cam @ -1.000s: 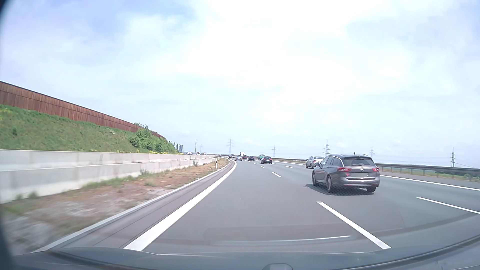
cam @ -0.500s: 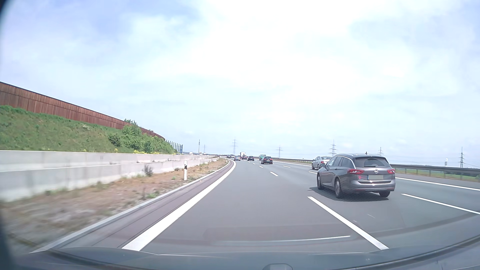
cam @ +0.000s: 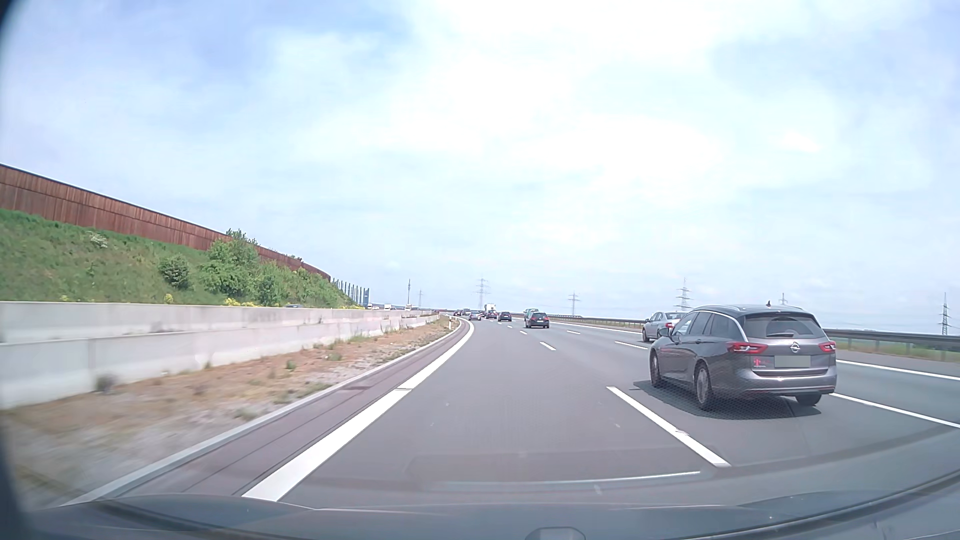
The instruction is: Follow the waypoints while adhering to traffic rules and regulations
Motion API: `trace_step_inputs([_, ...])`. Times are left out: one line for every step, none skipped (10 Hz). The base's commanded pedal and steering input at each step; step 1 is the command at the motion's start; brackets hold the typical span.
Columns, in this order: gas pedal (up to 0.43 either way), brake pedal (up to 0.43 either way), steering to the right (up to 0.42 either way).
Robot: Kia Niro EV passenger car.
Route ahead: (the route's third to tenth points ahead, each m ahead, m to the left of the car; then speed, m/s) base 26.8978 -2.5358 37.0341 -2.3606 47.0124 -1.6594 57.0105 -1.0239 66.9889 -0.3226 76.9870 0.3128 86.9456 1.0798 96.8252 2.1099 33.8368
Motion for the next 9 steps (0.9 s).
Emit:
trace_step_inputs([0.449, 0.0, -0.014])
trace_step_inputs([0.449, 0.0, -0.012])
trace_step_inputs([0.449, 0.0, -0.009])
trace_step_inputs([0.449, 0.0, -0.009])
trace_step_inputs([0.449, 0.0, -0.009])
trace_step_inputs([0.449, 0.0, -0.009])
trace_step_inputs([0.449, 0.0, -0.01])
trace_step_inputs([0.449, 0.0, -0.01])
trace_step_inputs([0.449, 0.0, -0.01])
